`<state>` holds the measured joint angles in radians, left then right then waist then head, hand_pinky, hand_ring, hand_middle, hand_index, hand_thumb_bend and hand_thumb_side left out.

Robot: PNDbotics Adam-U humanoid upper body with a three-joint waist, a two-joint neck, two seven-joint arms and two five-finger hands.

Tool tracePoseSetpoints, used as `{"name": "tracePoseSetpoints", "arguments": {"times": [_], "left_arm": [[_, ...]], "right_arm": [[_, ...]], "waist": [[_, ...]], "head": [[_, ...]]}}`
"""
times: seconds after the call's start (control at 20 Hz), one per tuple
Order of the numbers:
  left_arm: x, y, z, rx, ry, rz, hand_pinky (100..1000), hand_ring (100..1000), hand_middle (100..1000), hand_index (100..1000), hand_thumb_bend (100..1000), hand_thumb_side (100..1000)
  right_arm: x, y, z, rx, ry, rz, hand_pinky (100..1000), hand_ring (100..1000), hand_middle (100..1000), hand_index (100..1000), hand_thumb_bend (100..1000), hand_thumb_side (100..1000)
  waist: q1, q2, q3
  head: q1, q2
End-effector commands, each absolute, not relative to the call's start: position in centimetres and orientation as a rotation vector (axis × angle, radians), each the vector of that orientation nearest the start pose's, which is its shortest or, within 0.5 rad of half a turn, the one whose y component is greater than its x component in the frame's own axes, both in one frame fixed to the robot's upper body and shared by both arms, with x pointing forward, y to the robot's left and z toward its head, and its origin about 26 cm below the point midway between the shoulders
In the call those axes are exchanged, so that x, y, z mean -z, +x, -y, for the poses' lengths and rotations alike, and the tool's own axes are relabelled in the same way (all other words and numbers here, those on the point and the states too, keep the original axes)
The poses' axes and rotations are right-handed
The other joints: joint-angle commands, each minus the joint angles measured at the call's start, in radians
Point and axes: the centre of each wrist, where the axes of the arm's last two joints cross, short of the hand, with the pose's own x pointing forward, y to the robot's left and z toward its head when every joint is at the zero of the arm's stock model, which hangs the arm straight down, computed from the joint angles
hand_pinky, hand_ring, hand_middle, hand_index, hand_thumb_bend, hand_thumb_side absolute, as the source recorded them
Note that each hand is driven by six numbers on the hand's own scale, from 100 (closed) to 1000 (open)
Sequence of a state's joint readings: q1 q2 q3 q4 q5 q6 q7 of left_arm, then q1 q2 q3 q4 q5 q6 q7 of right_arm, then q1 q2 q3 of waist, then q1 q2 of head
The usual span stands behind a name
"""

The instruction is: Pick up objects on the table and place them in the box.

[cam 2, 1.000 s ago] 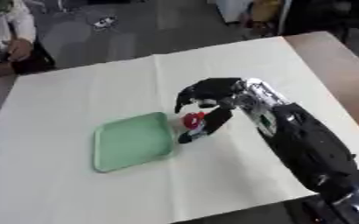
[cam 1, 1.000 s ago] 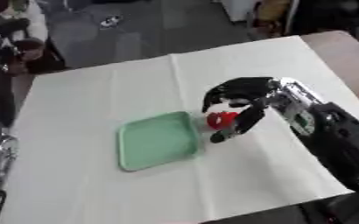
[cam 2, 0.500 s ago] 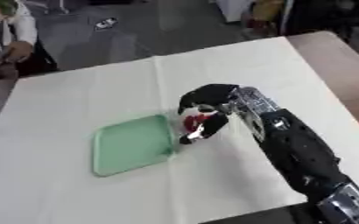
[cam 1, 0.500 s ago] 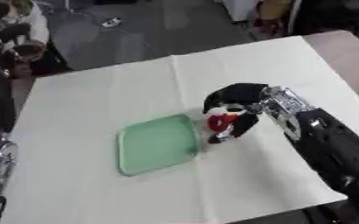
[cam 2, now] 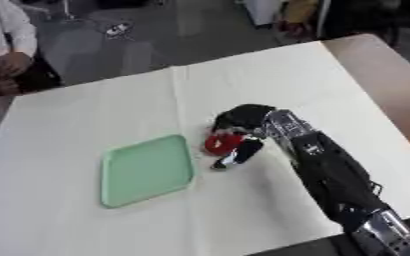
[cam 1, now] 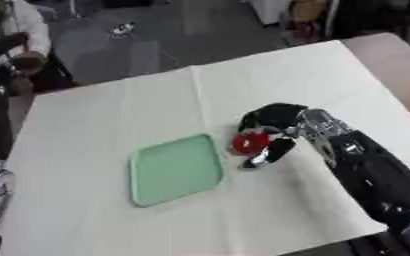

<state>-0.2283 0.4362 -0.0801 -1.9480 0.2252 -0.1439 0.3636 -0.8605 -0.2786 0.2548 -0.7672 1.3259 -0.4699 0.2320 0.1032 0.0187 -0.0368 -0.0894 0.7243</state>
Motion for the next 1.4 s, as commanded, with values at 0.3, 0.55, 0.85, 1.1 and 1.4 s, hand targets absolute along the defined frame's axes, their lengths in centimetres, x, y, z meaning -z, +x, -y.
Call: {"name": "tracePoseSetpoints", "arguments": {"times": [0.3, 0.55, 0.85, 1.1, 1.4], "left_arm": [[-18.2, 29.8, -26.7, -0.009, 0.101, 2.324, 631, 728, 853, 896, 329, 907], [-18.2, 29.8, -26.8, -0.006, 0.105, 2.324, 632, 728, 853, 896, 328, 907], [-18.1, 29.7, -26.9, -0.002, 0.111, 2.321, 631, 728, 853, 895, 328, 907], [-18.3, 29.6, -26.8, 0.004, 0.102, 2.331, 632, 730, 854, 896, 329, 906], [-18.8, 29.5, -26.4, 0.007, 0.076, 2.349, 635, 732, 855, 896, 330, 906]], "right_arm": [[-7.7, 46.9, 23.0, -1.800, -0.861, 1.590, 100, 100, 100, 147, 198, 715], [-8.0, 46.7, 23.3, -1.763, -0.804, 1.722, 100, 100, 100, 100, 100, 751], [-11.1, 46.5, 21.7, -1.577, -0.745, 1.908, 100, 100, 100, 100, 100, 682], [-13.5, 45.8, 17.8, -1.543, -0.625, 2.015, 100, 100, 100, 100, 100, 688], [-13.4, 44.9, 13.9, -1.547, -0.478, 2.052, 100, 100, 100, 100, 100, 704]], "waist": [[-0.002, -0.009, 0.003], [-0.007, -0.013, 0.001], [-0.011, -0.017, -0.002], [-0.011, -0.016, 0.001], [-0.010, -0.014, 0.013]], "head": [[0.003, -0.014], [0.012, -0.006], [0.017, 0.011], [0.007, 0.016], [-0.004, 0.019]]}}
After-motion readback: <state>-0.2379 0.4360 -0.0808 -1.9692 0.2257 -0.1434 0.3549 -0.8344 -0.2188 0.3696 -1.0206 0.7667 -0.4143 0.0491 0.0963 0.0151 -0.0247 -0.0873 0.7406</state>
